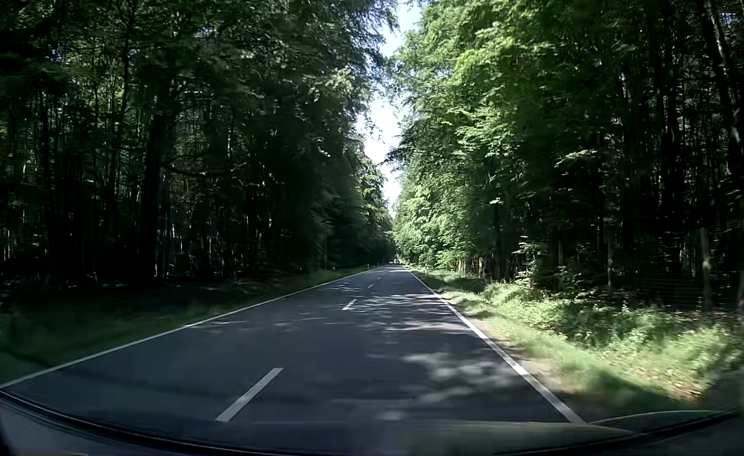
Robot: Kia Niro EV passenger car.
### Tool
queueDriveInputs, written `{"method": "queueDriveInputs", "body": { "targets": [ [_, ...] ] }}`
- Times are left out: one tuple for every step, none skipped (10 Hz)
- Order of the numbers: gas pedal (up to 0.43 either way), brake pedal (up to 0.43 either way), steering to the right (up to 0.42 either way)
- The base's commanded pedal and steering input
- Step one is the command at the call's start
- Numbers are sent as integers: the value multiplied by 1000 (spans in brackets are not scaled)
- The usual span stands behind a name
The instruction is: Follow the waypoints while adhering to traffic rules and regulations
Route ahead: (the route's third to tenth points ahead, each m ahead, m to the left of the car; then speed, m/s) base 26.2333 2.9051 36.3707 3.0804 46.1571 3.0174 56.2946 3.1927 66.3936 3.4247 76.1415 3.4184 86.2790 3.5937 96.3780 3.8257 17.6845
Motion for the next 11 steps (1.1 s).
{"method": "queueDriveInputs", "body": {
  "targets": [
    [28,30,0],
    [28,30,0],
    [28,30,0],
    [28,30,0],
    [28,30,0],
    [28,30,0],
    [28,30,0],
    [28,30,0],
    [28,30,0],
    [28,30,0],
    [28,30,0]
  ]
}}
